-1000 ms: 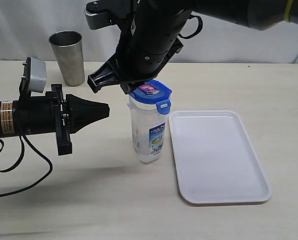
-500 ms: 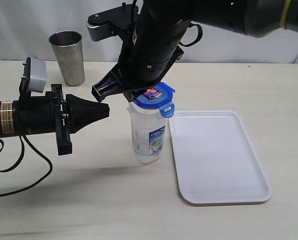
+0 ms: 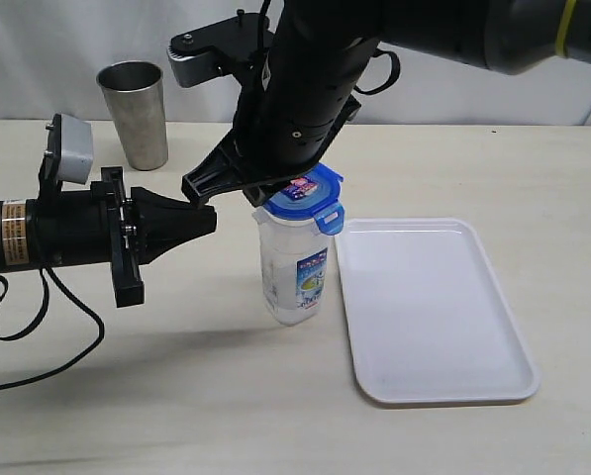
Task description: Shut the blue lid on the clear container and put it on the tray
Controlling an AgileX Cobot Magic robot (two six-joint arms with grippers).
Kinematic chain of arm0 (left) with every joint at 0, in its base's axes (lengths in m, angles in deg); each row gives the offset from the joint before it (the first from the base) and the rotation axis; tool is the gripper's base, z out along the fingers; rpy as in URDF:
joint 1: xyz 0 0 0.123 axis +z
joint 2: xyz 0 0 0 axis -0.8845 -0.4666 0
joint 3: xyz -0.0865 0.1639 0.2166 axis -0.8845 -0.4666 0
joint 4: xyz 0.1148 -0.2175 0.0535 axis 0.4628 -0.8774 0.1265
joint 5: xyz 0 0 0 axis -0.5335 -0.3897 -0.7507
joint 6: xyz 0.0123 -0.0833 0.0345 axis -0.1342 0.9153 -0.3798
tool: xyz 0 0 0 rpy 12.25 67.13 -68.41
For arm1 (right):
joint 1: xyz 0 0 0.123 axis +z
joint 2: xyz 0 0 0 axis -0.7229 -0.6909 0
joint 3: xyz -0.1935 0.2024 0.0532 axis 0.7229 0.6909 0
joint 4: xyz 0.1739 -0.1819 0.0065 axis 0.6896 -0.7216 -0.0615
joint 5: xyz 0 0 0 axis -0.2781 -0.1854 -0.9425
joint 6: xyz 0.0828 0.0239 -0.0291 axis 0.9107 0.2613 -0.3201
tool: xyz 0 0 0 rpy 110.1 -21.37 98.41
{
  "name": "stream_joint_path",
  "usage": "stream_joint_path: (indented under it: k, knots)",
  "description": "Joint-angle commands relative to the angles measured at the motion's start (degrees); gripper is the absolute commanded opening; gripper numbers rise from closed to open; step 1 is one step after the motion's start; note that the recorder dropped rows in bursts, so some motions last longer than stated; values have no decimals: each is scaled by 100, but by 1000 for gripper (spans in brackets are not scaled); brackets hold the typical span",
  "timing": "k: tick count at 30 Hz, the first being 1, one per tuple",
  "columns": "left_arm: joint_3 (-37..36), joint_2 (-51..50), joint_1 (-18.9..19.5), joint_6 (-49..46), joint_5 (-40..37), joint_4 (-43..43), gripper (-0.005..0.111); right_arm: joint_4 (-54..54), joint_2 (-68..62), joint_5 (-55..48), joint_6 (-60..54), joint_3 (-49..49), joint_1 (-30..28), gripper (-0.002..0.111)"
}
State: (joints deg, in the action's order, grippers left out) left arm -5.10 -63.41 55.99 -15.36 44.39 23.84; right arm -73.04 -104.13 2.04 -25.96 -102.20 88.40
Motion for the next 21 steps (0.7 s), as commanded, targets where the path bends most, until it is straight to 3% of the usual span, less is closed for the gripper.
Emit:
stream_joint_path:
  k: [1,21]
  knots:
    - [-29,-27,-50,27,-34,-124,0,-4,-11,-71,9,34,8,4]
    - [-29,-27,-50,27,-75,-156,0,10,-11,-56,-3,34,8,5]
